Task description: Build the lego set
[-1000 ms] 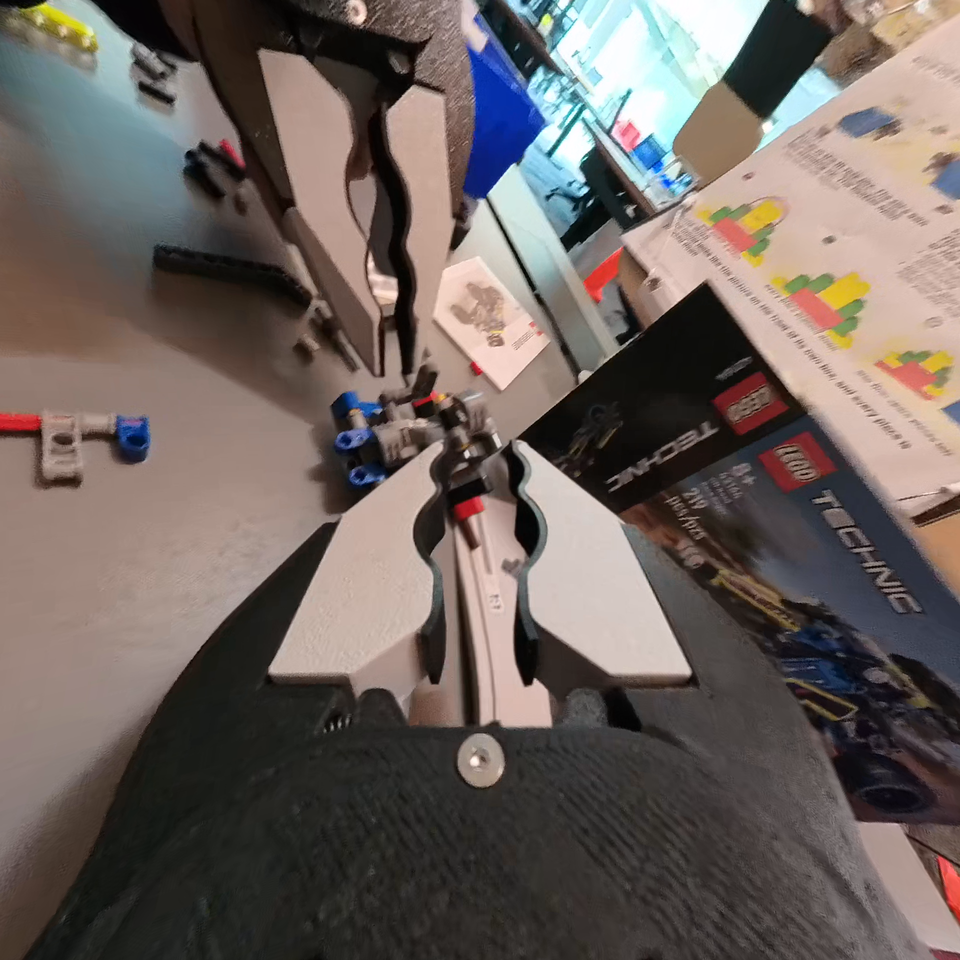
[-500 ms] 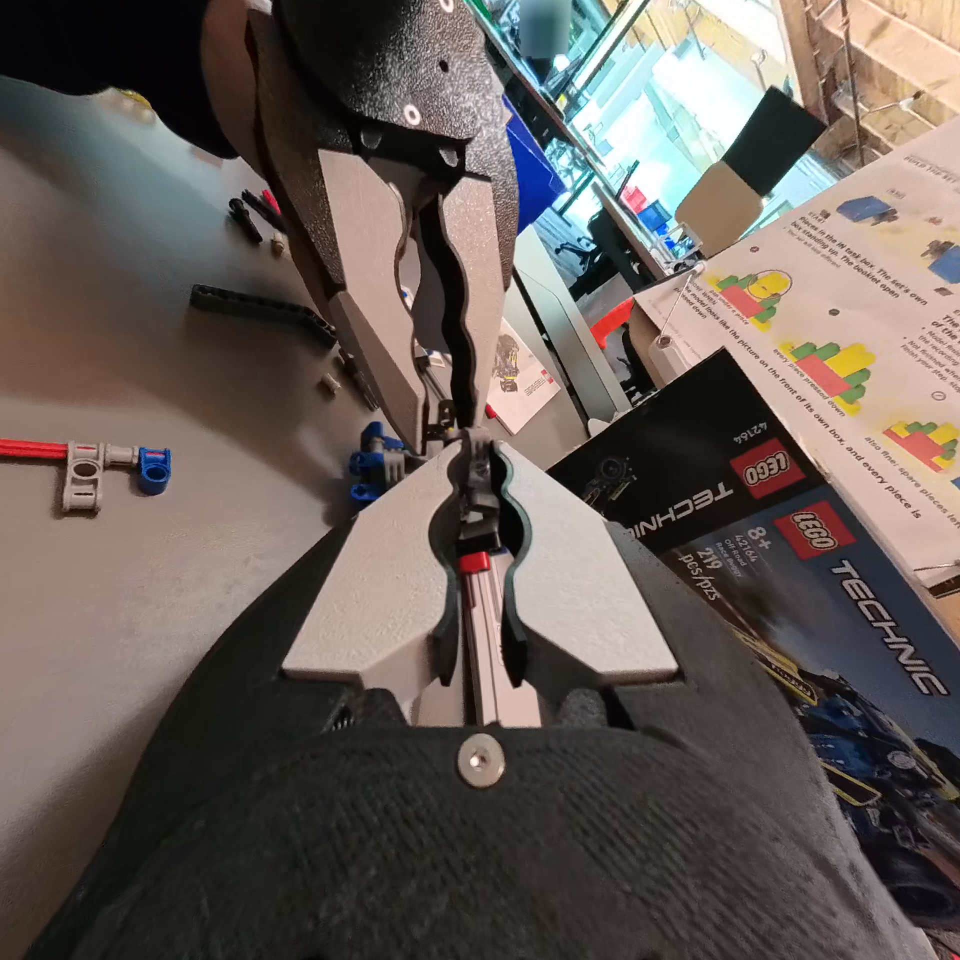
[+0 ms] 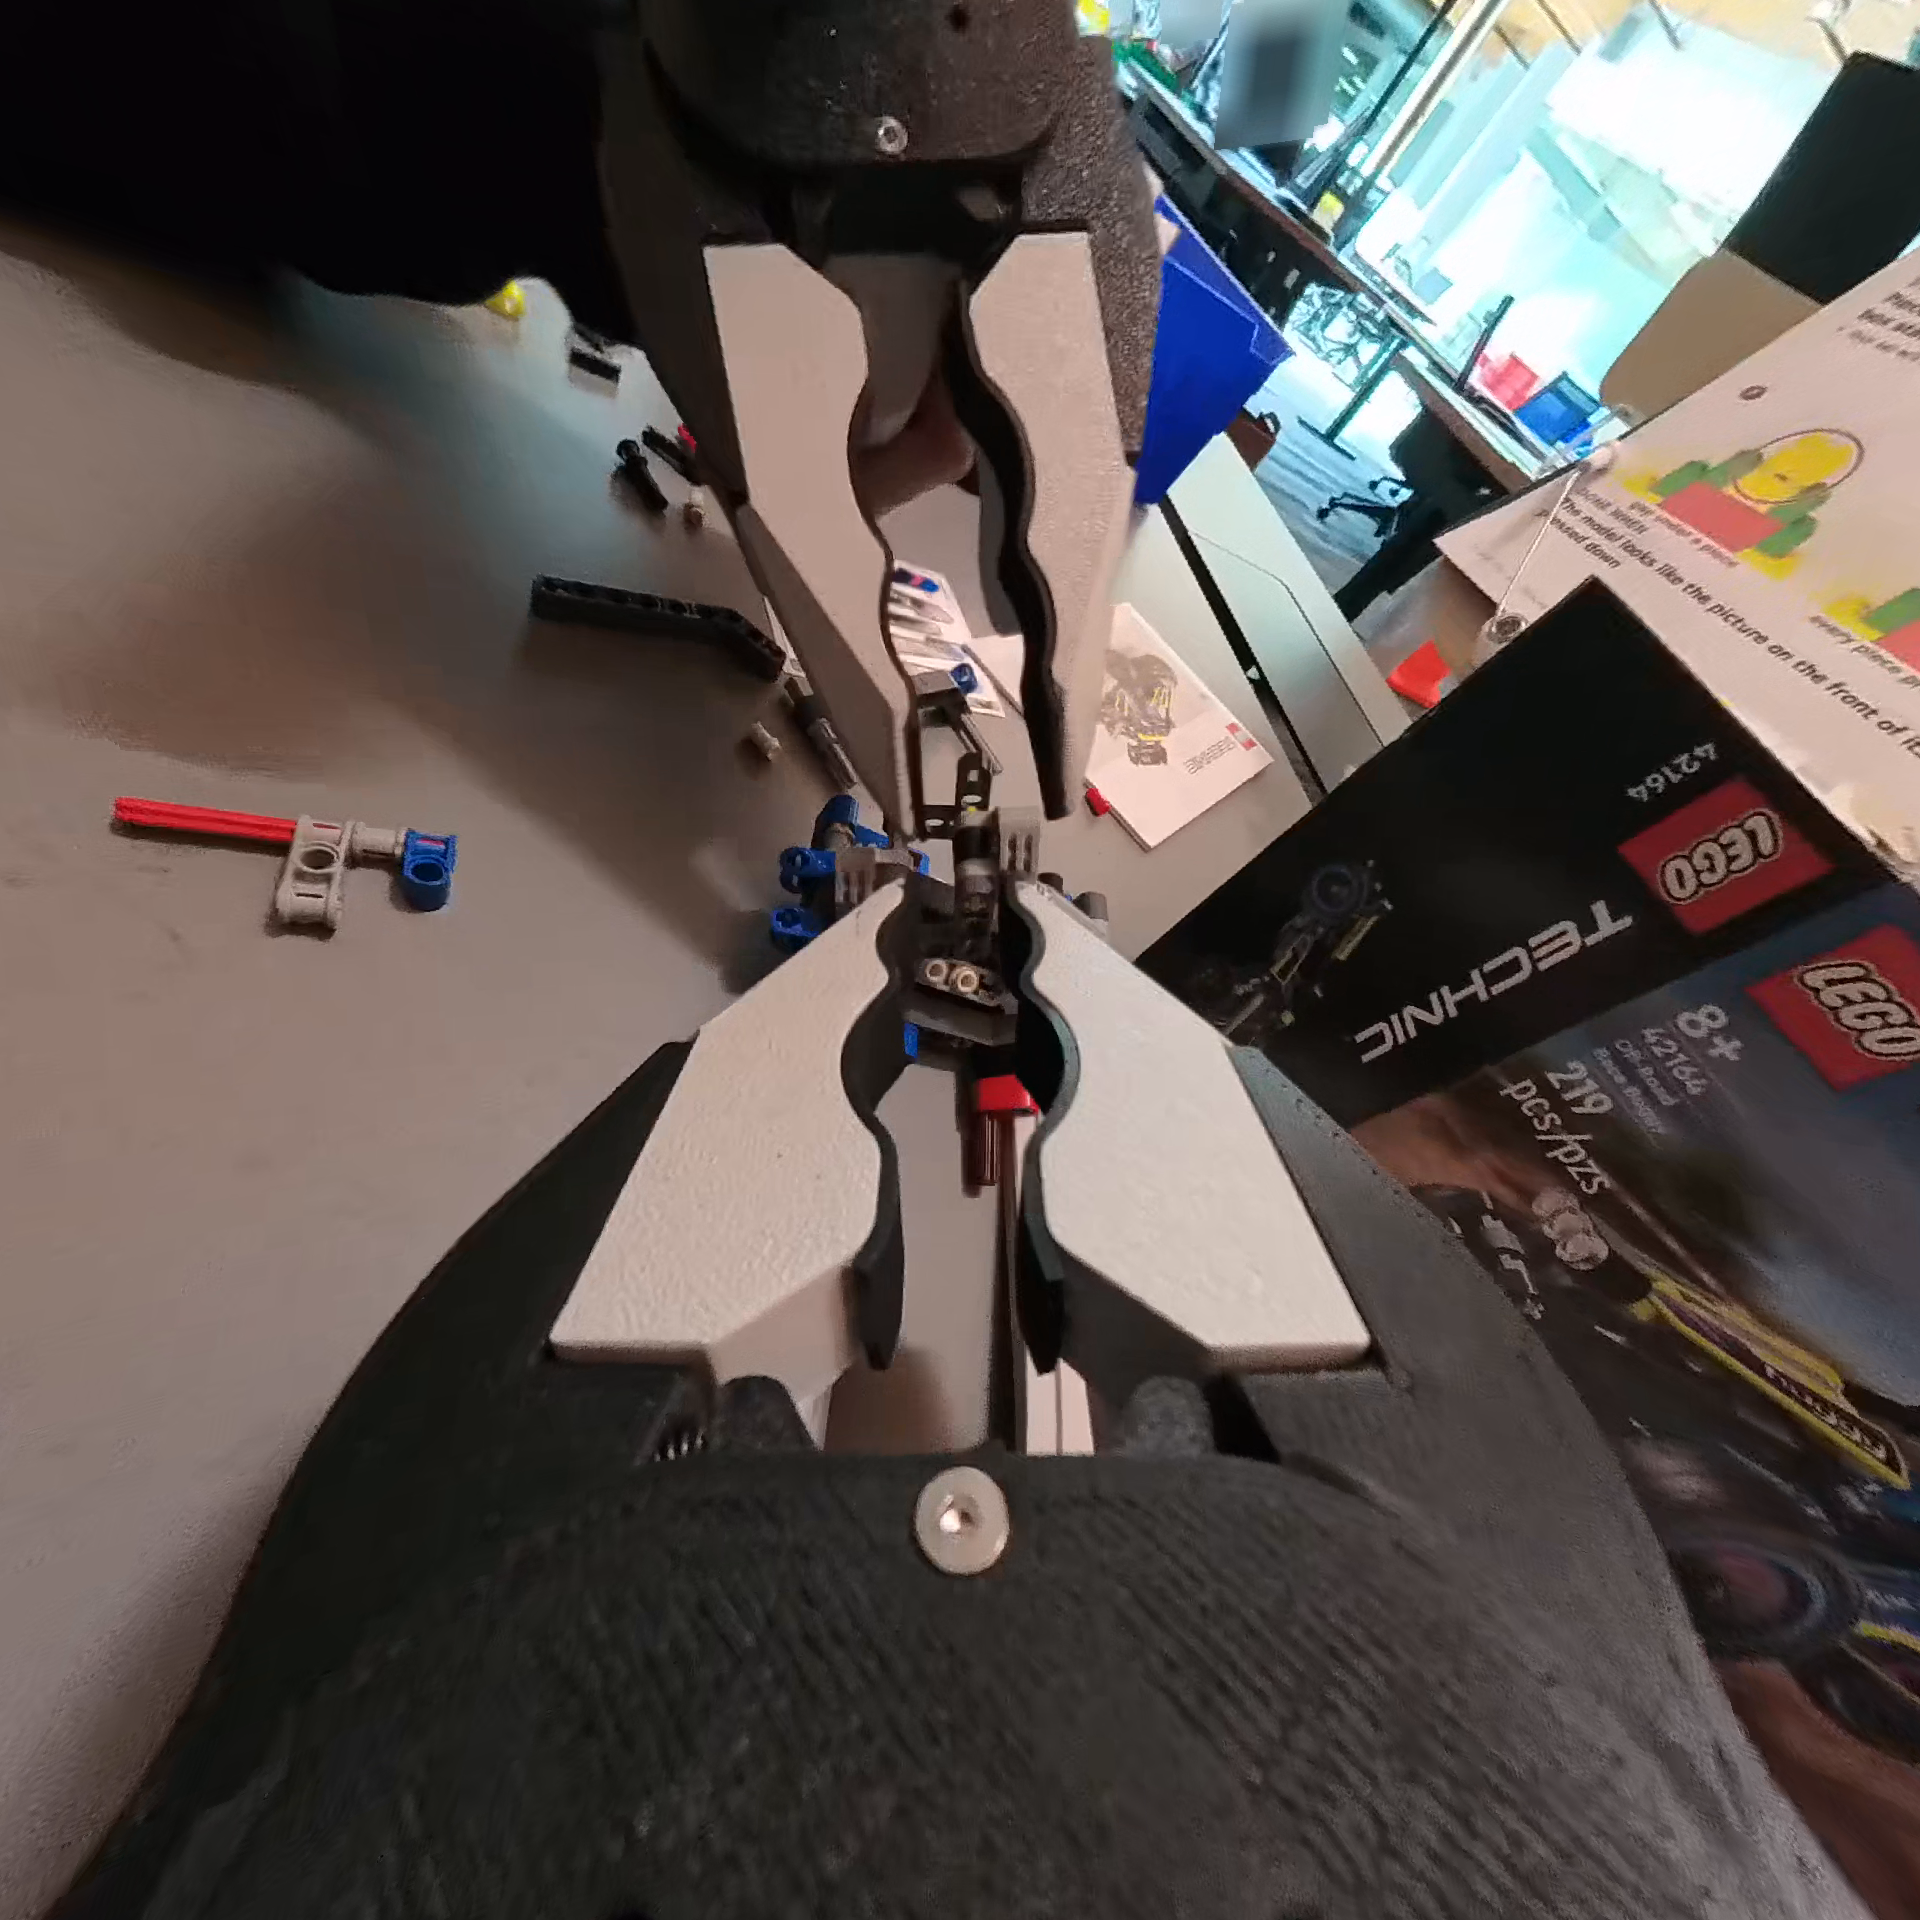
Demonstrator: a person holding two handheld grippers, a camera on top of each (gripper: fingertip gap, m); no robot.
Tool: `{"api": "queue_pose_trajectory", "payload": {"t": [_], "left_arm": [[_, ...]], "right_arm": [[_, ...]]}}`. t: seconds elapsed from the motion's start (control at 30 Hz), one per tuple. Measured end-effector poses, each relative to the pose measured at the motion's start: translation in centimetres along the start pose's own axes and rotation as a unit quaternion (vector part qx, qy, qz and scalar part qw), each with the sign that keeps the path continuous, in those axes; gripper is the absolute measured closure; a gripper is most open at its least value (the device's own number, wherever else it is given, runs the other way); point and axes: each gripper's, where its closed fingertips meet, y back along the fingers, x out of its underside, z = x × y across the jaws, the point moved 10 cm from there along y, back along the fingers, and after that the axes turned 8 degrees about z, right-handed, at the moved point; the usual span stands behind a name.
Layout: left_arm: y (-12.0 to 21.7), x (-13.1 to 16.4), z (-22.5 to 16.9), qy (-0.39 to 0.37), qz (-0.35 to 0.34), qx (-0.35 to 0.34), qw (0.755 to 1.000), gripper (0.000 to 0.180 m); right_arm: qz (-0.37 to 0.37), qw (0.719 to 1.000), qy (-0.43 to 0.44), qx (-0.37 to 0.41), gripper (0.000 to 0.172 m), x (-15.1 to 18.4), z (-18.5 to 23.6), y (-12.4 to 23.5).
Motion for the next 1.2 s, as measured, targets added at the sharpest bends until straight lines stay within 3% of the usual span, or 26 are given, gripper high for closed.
{"api": "queue_pose_trajectory", "payload": {"t": [0.23, 0.77, 1.2], "left_arm": [[-0.6, -0.2, 0.5, -0.028, -0.016, 0.017, 0.999, 0.165], [-0.9, 0.1, -0.2, -0.088, 0.002, -0.022, 0.996, 0.168], [-0.9, 0.2, 0.0, -0.054, -0.006, 0.001, 0.999, 0.168]], "right_arm": [[-0.012, 1.000, -0.013, -0.002, 0.167, 0.1, -0.5, 0.2], [0.010, 0.998, 0.042, 0.046, 0.166, 0.2, 0.5, -0.2], [0.000, 0.993, 0.088, 0.080, 0.166, 0.2, 1.2, -0.2]]}}
